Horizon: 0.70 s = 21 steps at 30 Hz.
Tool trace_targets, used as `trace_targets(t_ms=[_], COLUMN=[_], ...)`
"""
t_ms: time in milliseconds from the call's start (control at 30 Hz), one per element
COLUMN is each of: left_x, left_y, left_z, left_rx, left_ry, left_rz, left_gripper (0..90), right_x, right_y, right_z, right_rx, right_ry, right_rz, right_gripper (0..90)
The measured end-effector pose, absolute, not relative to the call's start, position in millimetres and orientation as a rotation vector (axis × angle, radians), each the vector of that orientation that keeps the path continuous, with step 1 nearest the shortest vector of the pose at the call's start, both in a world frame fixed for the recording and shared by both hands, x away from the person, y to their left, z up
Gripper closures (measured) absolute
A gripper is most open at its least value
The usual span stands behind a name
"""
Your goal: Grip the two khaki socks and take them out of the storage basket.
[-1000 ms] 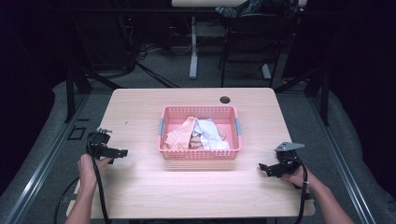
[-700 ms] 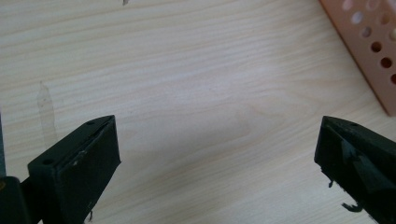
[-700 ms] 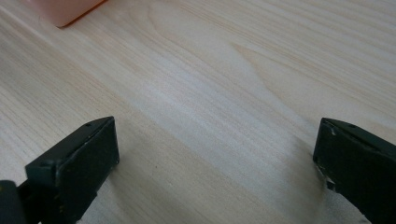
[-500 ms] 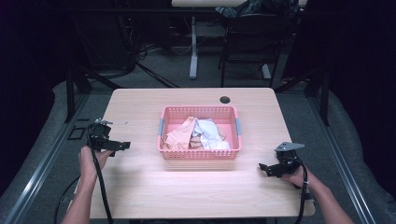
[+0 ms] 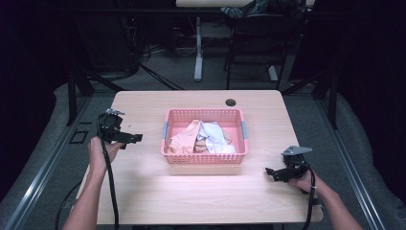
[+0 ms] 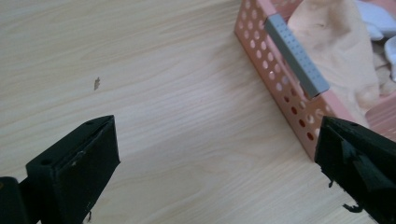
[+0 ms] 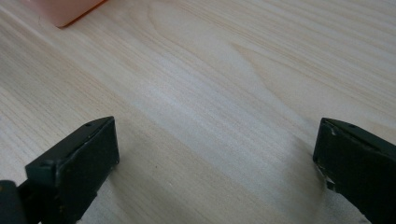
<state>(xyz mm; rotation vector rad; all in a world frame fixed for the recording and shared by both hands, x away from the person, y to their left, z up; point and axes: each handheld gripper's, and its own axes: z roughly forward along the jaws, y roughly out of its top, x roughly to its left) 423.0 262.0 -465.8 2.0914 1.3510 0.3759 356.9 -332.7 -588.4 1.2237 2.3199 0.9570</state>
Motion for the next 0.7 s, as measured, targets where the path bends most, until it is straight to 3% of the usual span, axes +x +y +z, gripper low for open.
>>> trace_targets(t_ms=[700], left_x=[456], left_y=[178], left_z=[-453], left_rx=[2.193], left_ry=[1.165], left_rz=[0.323], left_gripper=[0.1], right_x=[357], right_y=[-333], right_z=[-588], right_rx=[1.222], right_ry=[2.321], right_rz=[0.958], right_gripper=[0.0])
